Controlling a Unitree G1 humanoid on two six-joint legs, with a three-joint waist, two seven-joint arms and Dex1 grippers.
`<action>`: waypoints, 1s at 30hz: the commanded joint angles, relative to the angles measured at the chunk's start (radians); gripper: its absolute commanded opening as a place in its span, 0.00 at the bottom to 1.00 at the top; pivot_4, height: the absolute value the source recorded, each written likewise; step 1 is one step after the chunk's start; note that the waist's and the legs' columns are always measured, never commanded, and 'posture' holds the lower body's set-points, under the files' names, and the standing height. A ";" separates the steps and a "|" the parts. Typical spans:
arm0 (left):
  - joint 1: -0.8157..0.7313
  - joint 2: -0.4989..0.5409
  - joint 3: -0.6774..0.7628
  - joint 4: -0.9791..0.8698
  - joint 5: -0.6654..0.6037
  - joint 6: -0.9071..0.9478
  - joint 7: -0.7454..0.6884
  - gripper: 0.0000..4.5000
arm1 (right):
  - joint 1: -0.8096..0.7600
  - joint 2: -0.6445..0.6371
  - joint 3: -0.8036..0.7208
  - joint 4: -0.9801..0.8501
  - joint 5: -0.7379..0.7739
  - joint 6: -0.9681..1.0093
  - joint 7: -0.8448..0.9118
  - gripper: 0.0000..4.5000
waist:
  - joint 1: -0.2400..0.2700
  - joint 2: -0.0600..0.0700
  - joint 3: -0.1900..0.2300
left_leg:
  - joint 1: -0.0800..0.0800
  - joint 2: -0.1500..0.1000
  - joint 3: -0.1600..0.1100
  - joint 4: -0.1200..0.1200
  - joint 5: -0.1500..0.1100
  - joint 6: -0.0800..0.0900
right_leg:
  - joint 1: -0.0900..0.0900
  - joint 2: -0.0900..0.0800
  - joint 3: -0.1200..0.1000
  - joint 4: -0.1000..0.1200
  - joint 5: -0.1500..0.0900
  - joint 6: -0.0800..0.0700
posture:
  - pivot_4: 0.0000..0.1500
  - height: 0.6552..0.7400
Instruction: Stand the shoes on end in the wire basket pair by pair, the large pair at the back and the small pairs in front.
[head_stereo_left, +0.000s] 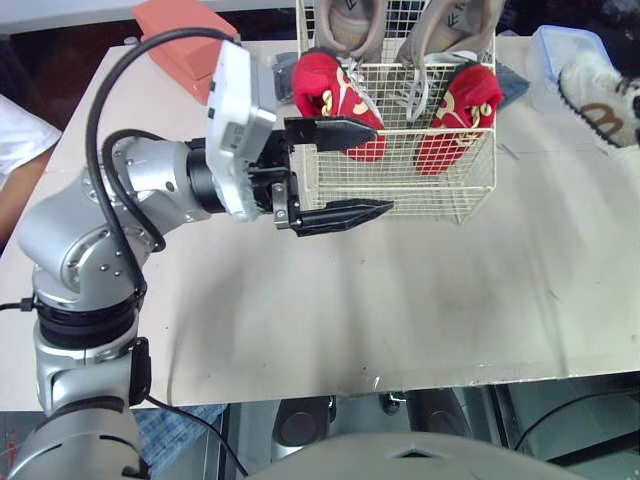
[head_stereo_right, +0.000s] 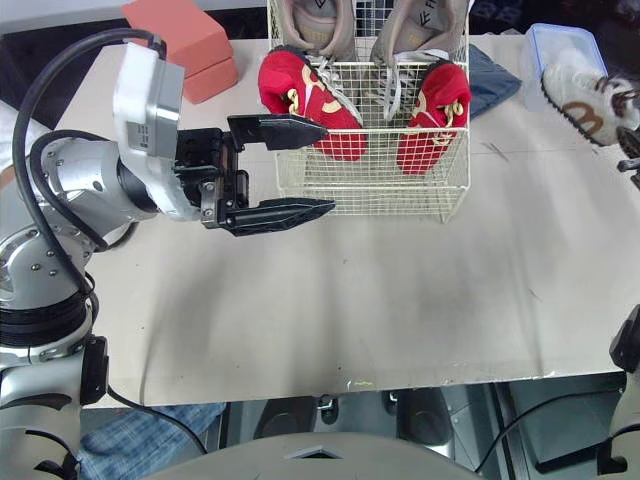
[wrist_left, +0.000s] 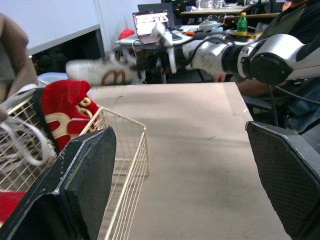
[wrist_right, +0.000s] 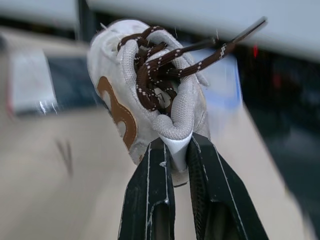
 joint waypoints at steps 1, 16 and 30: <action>-0.013 0.018 0.023 0.018 0.025 -0.035 -0.036 1.00 | 0.060 0.021 -0.085 -0.265 0.138 -0.032 0.057 0.02 | 0.000 0.000 0.000 | 0.000 0.000 0.000 0.000 0.000 0.000 | 0.000 0.000 0.000 0.000 0.000 0.000 | 1.00 0.36; -0.046 0.082 0.062 0.123 0.074 -0.076 -0.171 1.00 | 0.292 0.074 0.087 -1.084 0.190 -0.126 0.210 0.02 | 0.003 0.002 0.000 | 0.001 0.000 -0.001 0.000 0.000 -0.001 | 0.000 0.001 0.000 0.000 -0.001 0.001 | 1.00 0.36; -0.036 0.108 0.018 0.101 0.115 -0.065 -0.200 1.00 | 0.017 0.037 0.420 -0.975 0.101 -0.558 0.592 0.02 | 0.016 0.002 0.001 | 0.000 0.001 -0.002 0.000 0.000 0.000 | 0.000 0.001 -0.002 0.000 0.000 0.000 | 1.00 0.36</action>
